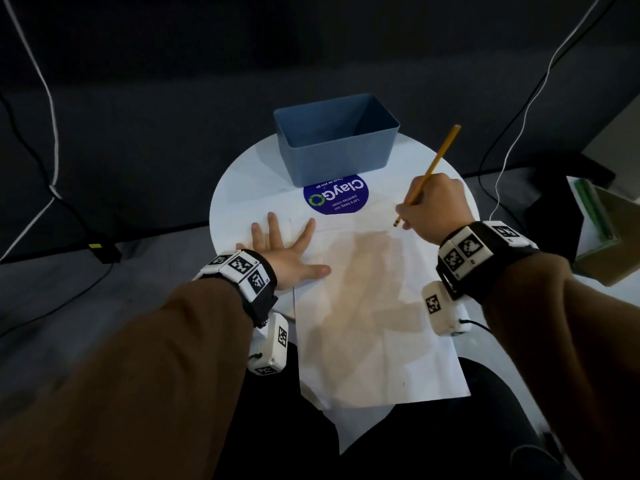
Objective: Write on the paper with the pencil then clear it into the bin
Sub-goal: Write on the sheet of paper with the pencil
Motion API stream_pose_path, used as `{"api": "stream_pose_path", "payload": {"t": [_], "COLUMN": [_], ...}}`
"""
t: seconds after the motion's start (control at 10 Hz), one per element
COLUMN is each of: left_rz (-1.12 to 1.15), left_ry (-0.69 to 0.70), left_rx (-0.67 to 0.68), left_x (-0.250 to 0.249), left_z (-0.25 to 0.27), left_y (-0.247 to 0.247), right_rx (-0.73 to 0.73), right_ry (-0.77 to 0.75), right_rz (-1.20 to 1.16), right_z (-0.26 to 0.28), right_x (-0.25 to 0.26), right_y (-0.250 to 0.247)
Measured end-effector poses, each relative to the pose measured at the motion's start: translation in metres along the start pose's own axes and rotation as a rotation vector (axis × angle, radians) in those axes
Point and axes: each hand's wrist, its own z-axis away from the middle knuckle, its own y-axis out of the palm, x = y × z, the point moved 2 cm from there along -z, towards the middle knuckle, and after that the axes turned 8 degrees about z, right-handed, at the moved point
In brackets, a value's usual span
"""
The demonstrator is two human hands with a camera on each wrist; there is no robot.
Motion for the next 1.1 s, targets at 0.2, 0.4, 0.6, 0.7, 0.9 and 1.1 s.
{"api": "stream_pose_path", "payload": {"t": [0.2, 0.4, 0.6, 0.7, 0.9, 1.1], "left_rz": [0.000, 0.002, -0.002, -0.017, -0.020, -0.007], "left_ry": [0.010, 0.001, 0.006, 0.007, 0.006, 0.011], "left_rx": [-0.006, 0.007, 0.004, 0.002, 0.007, 0.004], "left_x": [0.002, 0.002, 0.002, 0.000, 0.002, 0.001], "left_z": [-0.001, -0.002, 0.000, 0.000, -0.001, 0.001], "left_y": [0.002, 0.001, 0.001, 0.001, 0.001, 0.002], "right_rx": [0.065, 0.017, 0.109, 0.067, 0.005, 0.053], "right_ry": [-0.027, 0.031, -0.130, -0.111, -0.011, -0.074], "right_rz": [0.033, 0.071, -0.034, 0.004, 0.042, -0.060], "right_z": [0.000, 0.001, 0.024, 0.025, 0.020, 0.029], "right_x": [0.006, -0.020, 0.011, -0.003, -0.023, 0.005], "right_y": [0.017, -0.010, 0.007, 0.008, -0.014, 0.008]}}
